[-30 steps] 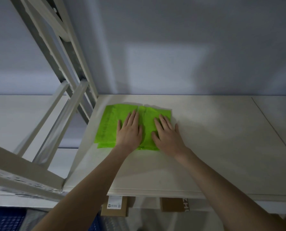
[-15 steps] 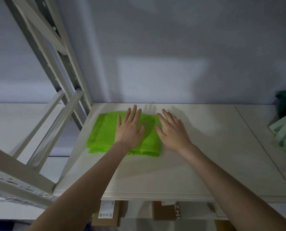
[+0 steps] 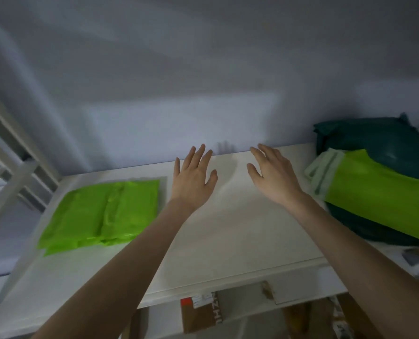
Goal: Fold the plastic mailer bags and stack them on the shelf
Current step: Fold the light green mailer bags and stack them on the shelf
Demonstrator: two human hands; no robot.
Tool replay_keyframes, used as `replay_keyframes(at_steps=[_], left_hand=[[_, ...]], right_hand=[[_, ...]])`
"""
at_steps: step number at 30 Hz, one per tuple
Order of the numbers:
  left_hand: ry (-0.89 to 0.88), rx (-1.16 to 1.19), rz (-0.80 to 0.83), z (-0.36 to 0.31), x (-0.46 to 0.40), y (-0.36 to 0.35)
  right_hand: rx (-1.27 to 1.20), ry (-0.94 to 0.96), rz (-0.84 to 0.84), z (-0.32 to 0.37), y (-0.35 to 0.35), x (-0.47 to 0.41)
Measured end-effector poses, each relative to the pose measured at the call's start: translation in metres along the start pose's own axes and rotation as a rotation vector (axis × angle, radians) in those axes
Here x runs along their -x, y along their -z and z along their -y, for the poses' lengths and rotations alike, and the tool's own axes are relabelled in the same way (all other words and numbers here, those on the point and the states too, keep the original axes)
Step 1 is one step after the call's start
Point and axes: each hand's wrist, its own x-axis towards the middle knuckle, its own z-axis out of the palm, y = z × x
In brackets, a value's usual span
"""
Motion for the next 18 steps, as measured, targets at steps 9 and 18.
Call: replay_keyframes(at_steps=[9, 18], left_hand=[[-0.093, 0.138, 0.052, -0.121, -0.039, -0.055], [-0.048, 0.236, 0.308, -0.206, -0.06, -0.128]], right_hand=[[0.049, -0.158, -0.054, -0.145, 0.04, 0.03], [0.051, -0.423, 0.093, -0.265, 0.046, 0.065]])
